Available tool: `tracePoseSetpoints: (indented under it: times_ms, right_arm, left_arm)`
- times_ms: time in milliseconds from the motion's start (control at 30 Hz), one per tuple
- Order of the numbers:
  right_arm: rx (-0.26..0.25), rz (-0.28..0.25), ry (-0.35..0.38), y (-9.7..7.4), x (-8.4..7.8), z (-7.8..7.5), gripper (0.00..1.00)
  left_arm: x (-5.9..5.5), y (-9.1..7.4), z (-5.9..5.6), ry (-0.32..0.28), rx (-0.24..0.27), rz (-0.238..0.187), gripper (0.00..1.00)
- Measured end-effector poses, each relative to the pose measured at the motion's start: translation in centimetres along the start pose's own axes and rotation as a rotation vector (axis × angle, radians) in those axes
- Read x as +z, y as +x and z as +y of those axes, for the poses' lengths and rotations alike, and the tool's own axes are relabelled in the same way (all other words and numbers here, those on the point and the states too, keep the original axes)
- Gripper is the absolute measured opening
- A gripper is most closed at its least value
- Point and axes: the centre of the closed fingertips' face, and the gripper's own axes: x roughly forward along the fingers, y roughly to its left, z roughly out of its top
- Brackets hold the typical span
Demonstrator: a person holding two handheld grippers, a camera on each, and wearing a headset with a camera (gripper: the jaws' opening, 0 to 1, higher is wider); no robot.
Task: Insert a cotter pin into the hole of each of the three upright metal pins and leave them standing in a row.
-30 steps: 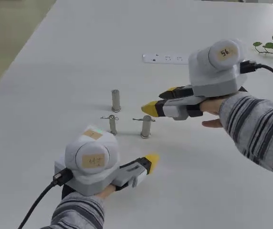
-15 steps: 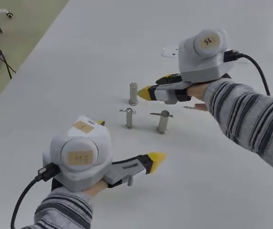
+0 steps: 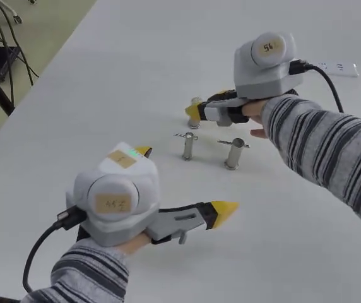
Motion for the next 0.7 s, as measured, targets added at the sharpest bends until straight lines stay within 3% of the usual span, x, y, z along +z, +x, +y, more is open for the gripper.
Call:
tracePoseSetpoints:
  times_ms: [100, 333, 700]
  right_arm:
    - [0.003, 0.002, 0.008, 0.3, -0.2, 0.4, 0.28]
    - [-0.012, -0.001, -0.011, 0.7, -0.1, 0.5, 0.12]
    - [-0.042, 0.025, -0.091, -0.3, -0.4, -0.4, 0.08]
  left_arm:
    - [-0.2, 0.0, 0.0, -0.007, -0.001, 0.005, 0.99]
    - [-0.5, 0.1, -0.1, -0.001, -0.004, 0.019, 0.99]
    - [-0.9, 0.5, -0.2, 0.016, -0.010, 0.038, 0.99]
